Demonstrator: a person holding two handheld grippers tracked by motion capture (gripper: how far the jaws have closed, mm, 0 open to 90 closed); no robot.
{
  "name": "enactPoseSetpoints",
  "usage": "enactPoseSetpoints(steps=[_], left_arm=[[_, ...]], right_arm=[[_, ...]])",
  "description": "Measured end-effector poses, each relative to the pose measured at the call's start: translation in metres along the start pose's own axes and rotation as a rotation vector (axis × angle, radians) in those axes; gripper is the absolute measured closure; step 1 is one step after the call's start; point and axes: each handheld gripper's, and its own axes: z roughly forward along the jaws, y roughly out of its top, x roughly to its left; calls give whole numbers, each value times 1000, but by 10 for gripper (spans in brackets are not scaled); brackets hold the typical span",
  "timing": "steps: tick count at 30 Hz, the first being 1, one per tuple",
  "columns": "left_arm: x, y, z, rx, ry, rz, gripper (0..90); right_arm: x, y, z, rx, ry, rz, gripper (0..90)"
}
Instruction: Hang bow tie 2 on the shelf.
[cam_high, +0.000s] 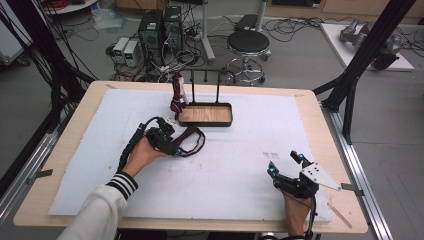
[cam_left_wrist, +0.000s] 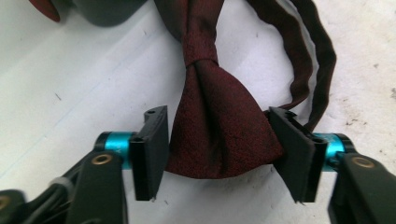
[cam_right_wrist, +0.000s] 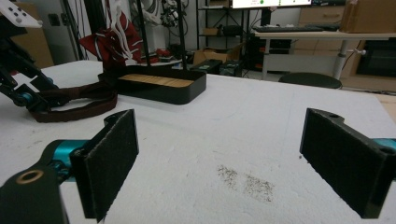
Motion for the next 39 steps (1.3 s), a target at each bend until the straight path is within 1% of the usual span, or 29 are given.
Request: enactPoseSetpoints(steps=[1,4,7,9,11,16,18,20,21,23,26,31,33,38,39], left_arm=[[0,0,0,0,-7,-1,455],[2,0,-1,8,5,1,558],[2,-1,-1,21,28,4,653],[3,-1,-2,20,30,-10,734],[4,-1,-2,19,34,-25,759],[4,-1,-3,18,36,-28,773],[3,0,-5,3,47,-28,774],[3,0,-6,0,49,-28,774],[3,0,-8,-12,52,-29,774],[3,0,-10,-19,55,-25,775],[3,0,-15,-43,69,-23,776],[3,0,-21,-96,62,-34,777],[3,0,-24,-113,68,-29,777],[1,1,-31,-172,71,-30,777],[1,1,-33,-192,67,-31,777]], right_arm=[[0,0,0,0,1,0,107],[0,0,0,0,0,0,107],[0,0,0,-1,1,-1,107],[0,0,0,0,0,0,107],[0,0,0,0,-1,-2,107],[0,0,0,1,0,2,107],[0,0,0,1,0,1,107],[0,0,0,1,0,1,107],[0,0,0,1,0,1,107],[0,0,0,1,0,1,107],[0,0,0,1,0,1,107],[0,0,0,1,-1,-1,107],[0,0,0,1,-1,-2,107],[0,0,0,1,-1,-2,107],[0,0,0,1,-1,-1,107]])
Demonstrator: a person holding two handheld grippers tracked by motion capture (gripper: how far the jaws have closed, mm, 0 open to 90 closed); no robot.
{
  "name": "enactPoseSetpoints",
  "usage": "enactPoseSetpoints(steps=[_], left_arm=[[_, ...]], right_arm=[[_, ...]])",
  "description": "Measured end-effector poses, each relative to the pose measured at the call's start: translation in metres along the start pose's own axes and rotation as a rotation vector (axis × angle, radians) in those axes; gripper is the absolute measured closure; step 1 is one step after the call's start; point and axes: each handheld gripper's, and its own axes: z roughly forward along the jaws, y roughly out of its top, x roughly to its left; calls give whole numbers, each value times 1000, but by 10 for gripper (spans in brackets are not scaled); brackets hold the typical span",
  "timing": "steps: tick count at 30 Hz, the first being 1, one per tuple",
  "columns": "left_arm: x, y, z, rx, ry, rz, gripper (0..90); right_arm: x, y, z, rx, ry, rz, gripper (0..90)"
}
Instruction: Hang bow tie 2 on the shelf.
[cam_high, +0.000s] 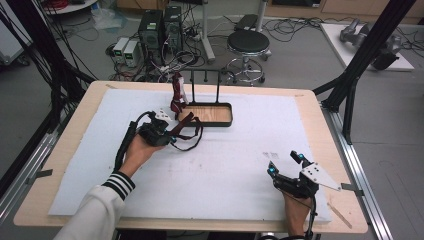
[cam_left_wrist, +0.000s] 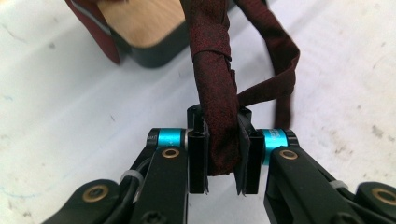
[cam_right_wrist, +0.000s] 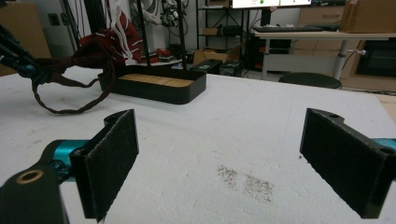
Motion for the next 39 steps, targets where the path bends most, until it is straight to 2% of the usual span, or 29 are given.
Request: enactPoseSetpoints(steps=[5,6,8,11,18,22,24,26,27,39], left_arm=[[-1,2,-8,-76,6,1,777],[-1,2,-8,-76,6,1,778],[0,3,-12,-116,-1,-2,777],[-1,4,-16,-129,4,5,778],[-3,6,-21,-202,-9,-1,777],[-4,7,-24,-231,1,0,777],[-5,9,-28,-274,13,-2,778],[-4,10,-30,-290,18,4,778],[-5,12,-33,-321,27,1,778],[-8,31,-48,-383,57,-5,778]], right_arm=[[0,0,0,0,0,-2,107],[0,0,0,0,-1,-3,107],[0,0,0,0,-1,-2,107],[0,0,0,0,-1,-3,107],[1,0,0,1,1,3,107],[0,0,0,-1,0,-2,107],[1,0,0,1,1,2,107],[1,0,0,1,2,2,107],[1,0,0,1,1,0,107],[0,0,0,2,0,1,107]])
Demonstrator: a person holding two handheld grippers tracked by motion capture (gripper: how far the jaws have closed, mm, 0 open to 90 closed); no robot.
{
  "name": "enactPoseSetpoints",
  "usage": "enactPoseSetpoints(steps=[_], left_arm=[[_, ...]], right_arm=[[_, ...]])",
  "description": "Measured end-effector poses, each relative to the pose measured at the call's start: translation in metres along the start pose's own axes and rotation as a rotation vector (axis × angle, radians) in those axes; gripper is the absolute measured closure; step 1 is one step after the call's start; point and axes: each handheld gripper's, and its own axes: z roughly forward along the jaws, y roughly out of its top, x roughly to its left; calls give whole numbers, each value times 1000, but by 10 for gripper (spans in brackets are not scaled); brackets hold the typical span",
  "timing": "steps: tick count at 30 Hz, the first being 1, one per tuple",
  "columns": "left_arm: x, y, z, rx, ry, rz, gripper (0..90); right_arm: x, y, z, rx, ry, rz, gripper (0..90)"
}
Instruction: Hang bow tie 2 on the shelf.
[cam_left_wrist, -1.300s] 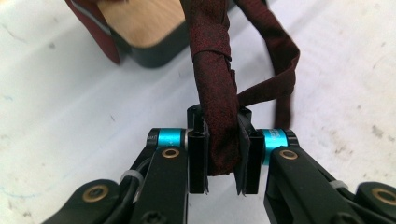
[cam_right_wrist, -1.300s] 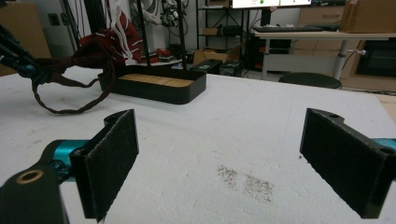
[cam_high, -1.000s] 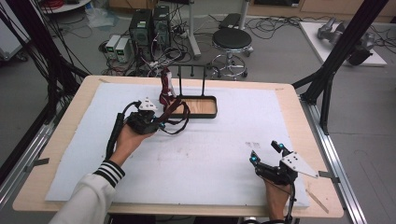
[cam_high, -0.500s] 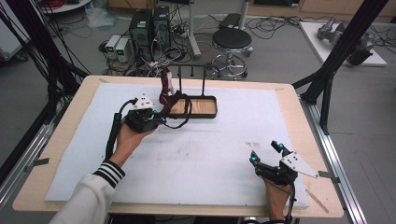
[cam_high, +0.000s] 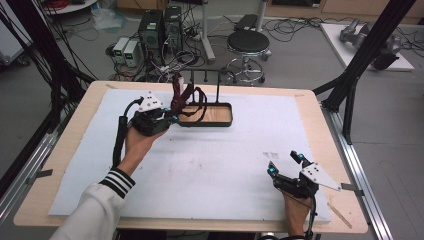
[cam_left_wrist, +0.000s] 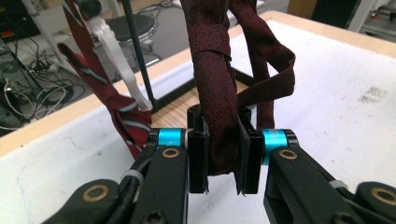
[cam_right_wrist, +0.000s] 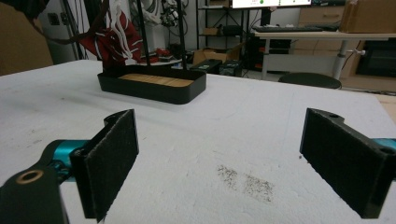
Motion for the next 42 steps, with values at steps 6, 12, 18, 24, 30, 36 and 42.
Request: enactPoseSetpoints(steps=[6,12,18,24,30,36,42], left_arm=[[1,9,1,-22,16,-5,778],[-1,17,6,-42,38,-8,778],[1,20,14,-64,46,-33,778],[6,22,19,-69,63,-43,778],[15,21,27,-67,92,-62,778],[21,18,30,-62,118,-74,778],[22,15,37,-50,131,-80,778]], right_arm=[[-1,0,0,-2,0,-3,107],[-1,0,0,-3,2,-2,107],[-1,0,0,-3,2,-1,107],[-1,0,0,-3,2,1,107],[-1,0,0,-2,2,2,107],[-1,0,0,-1,2,9,107],[-1,0,0,-3,3,7,107]])
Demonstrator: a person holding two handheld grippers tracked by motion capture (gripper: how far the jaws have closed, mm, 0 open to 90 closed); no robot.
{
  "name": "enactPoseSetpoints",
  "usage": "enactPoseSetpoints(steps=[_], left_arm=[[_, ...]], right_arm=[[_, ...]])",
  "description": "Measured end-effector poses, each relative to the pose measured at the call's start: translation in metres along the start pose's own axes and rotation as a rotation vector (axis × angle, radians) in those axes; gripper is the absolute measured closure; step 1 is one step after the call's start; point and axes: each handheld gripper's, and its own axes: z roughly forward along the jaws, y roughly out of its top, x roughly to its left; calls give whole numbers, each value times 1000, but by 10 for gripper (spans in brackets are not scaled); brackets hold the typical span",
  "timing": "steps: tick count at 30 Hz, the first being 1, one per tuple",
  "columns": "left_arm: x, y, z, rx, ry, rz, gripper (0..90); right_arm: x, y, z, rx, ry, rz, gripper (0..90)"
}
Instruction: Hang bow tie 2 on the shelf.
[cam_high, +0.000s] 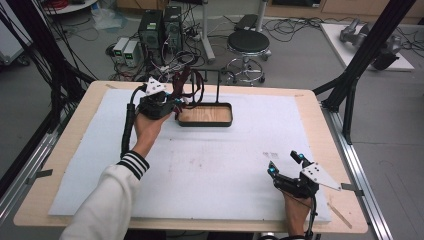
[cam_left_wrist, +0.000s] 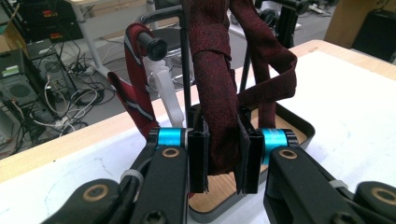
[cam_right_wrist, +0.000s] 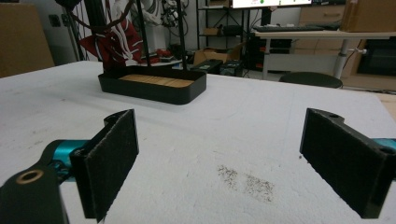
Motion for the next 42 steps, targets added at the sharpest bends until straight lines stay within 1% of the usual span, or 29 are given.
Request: enactPoseSetpoints(steps=[5,6,11,12,13,15,17,18,24,27,28,30,31,33,34,35,37,38,40,42], left_arm=[[-1,-1,5,2,1,-10,778],[-1,-2,7,8,11,-10,778],[0,-2,12,8,13,-27,778],[0,-3,14,9,13,-40,778],[0,-3,14,9,13,-40,778],[0,-4,16,19,12,-38,778],[0,-5,18,22,10,-46,778],[1,-6,20,21,9,-59,778],[3,-9,26,35,16,-72,778],[3,-10,29,41,16,-73,778],[3,-9,30,42,14,-73,778],[3,-8,31,51,12,-68,778],[2,-7,32,48,13,-69,778],[2,-5,32,50,13,-69,778],[2,-4,33,48,14,-69,778],[2,-4,32,47,15,-67,778],[2,-4,33,52,14,-64,778],[2,-4,33,52,14,-64,778],[2,-4,33,64,12,-65,778],[2,-5,33,72,9,-66,777]], right_arm=[[0,0,0,2,-2,3,107],[0,0,0,2,-2,3,107],[0,0,0,2,-2,3,107],[0,0,0,2,-2,3,107],[0,0,0,3,-2,2,107],[0,0,0,2,-3,4,107],[0,0,0,3,-2,5,107],[0,0,0,3,-2,5,107],[0,0,0,4,-1,6,107],[0,0,0,3,-1,6,107],[-1,0,0,-1,-3,-1,107],[0,0,0,4,-1,7,107],[-1,0,0,0,-2,0,107],[0,0,0,4,-1,7,107],[-1,0,0,0,-3,-1,107],[0,0,0,4,-1,8,107],[-1,0,0,0,-2,1,107],[0,0,0,4,-1,7,107],[-1,0,0,0,-2,-1,107],[0,0,0,3,-1,5,107]])
